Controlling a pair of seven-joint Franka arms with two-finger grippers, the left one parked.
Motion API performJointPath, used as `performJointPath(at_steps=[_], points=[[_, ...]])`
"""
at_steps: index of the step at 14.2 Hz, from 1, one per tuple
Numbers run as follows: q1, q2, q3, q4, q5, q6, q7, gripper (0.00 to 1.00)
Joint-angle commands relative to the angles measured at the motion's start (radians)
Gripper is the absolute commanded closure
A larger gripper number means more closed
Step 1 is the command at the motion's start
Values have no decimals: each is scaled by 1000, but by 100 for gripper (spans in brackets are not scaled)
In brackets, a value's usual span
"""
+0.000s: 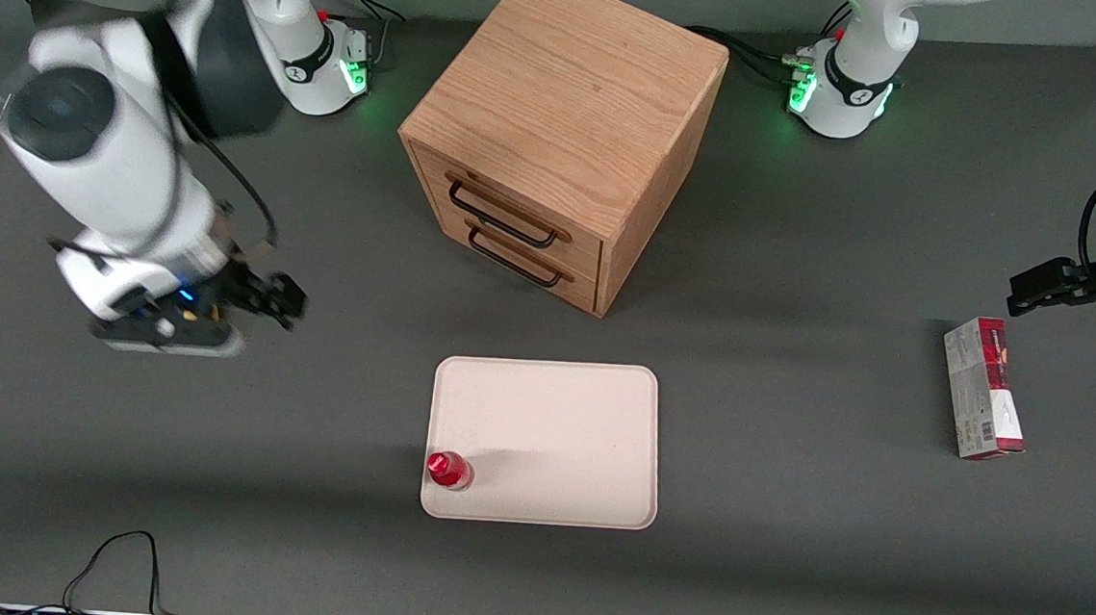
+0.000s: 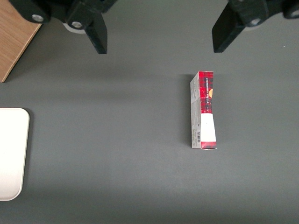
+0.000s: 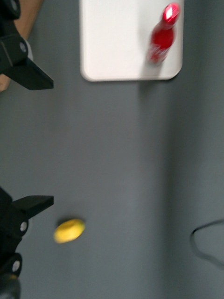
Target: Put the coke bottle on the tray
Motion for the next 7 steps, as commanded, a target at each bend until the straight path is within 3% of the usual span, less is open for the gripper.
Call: performJointPath(at_steps=[1, 4, 7], points=[[-46, -243, -77, -216, 85, -27, -145, 0], [-46, -332, -172, -227, 91, -126, -219, 0], [-47, -349, -185, -223, 105, -143, -213, 0]])
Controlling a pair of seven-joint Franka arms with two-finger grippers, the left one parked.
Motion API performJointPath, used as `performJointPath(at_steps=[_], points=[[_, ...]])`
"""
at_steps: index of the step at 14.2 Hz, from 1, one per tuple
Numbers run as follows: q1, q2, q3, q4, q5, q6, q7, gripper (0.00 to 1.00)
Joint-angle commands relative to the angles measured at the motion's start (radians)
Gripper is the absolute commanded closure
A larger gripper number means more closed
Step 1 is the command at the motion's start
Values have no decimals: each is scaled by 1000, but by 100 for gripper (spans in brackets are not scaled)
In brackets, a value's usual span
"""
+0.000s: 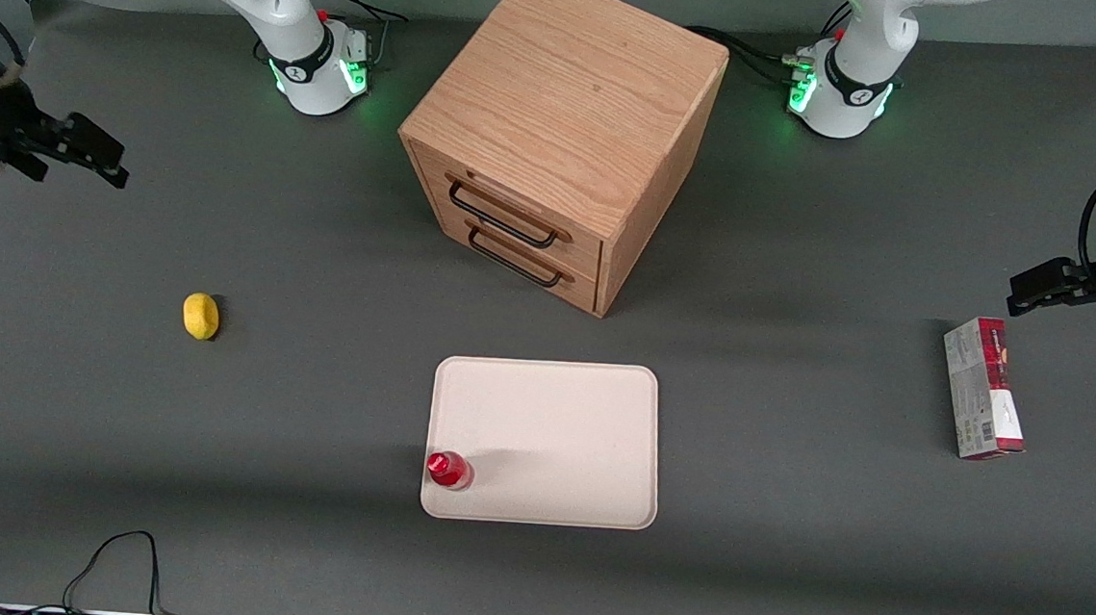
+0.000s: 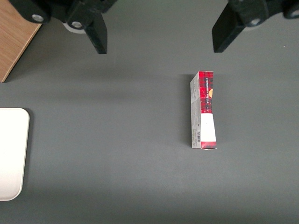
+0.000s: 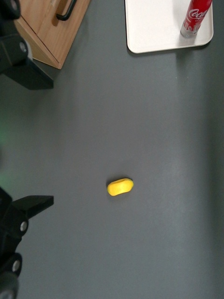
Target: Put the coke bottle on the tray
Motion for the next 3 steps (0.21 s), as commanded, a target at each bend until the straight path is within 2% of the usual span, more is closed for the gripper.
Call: performJointPath(at_steps=[1, 3], points=[[11, -12, 1, -19, 28, -1, 3, 0], [8, -12, 1, -17, 36, -1, 3, 0]])
